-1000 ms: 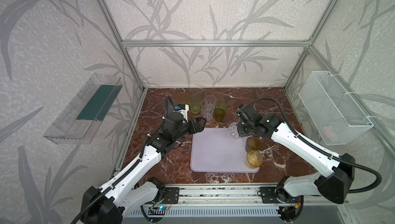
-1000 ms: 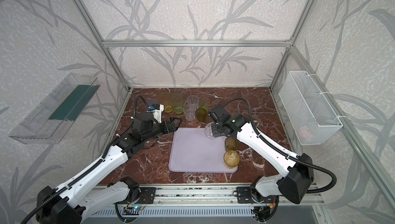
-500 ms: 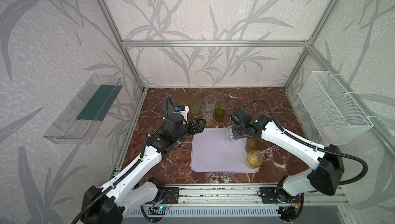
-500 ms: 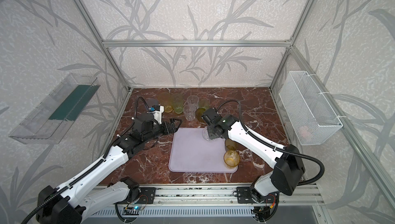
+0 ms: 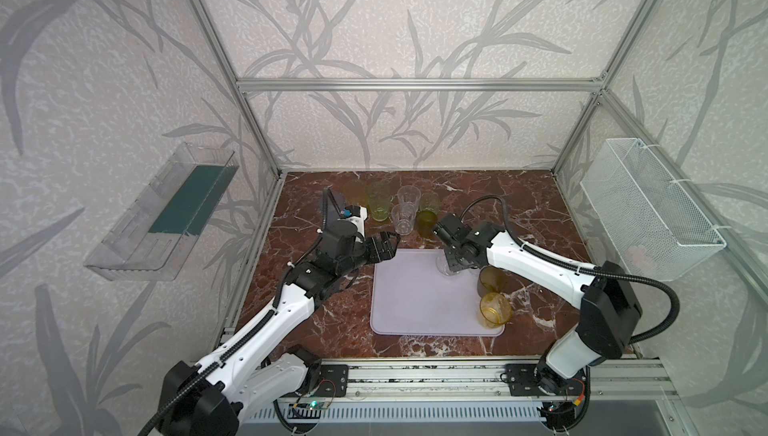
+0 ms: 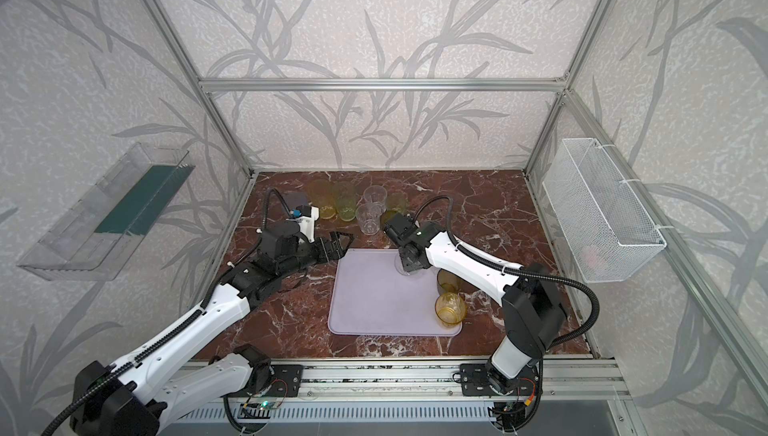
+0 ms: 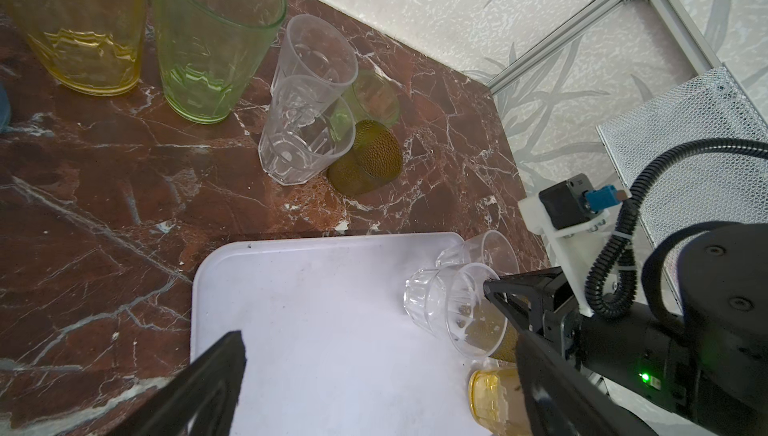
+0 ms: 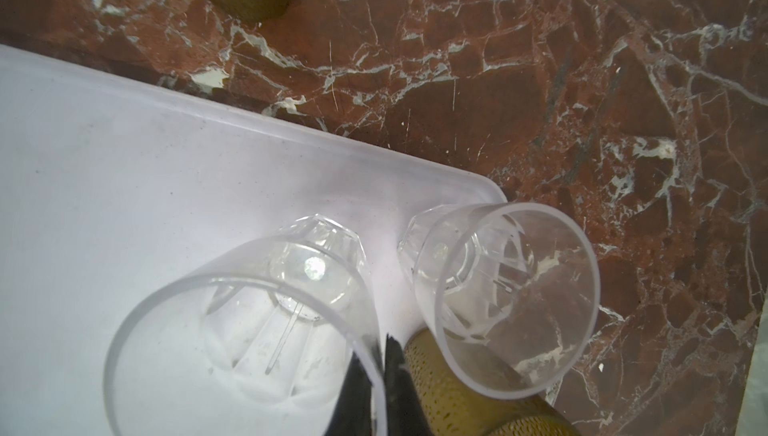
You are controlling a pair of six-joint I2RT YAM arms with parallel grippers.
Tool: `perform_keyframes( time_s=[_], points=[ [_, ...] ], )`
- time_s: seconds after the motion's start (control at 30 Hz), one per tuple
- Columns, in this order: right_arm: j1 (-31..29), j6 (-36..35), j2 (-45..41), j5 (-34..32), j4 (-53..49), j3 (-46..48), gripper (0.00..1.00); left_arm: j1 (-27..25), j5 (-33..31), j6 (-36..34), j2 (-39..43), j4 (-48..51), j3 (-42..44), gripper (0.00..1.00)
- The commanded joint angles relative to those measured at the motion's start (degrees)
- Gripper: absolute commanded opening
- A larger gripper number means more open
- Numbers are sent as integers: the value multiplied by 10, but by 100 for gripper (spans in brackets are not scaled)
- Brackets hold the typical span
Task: Place the glasses into the tray
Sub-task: 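Lower the clear glass onto the tray near the other clear glass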
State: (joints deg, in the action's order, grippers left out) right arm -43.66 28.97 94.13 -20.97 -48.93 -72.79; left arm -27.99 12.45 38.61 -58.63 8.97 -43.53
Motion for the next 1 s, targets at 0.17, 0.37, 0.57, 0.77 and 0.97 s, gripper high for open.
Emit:
perform_keyframes(
  time_s=[0.17,0.37,0.57,0.77,0.97],
  points=[
    [21,1,17,4,21,-23,1,2,0,0,-8,5,-13,99],
    [35,-3,22,24,29,-24,20,2,-1,0,-12,5,-12,99],
    [36,-10,10,68,35,-35,55,2,-1,-5,-13,14,-17,99],
    [37,-23,-15,108,63,-46,68,2,-12,-12,-19,18,-21,99],
    [36,-34,-47,98,61,-56,84,4,-18,-12,-49,36,-43,99]
  ],
)
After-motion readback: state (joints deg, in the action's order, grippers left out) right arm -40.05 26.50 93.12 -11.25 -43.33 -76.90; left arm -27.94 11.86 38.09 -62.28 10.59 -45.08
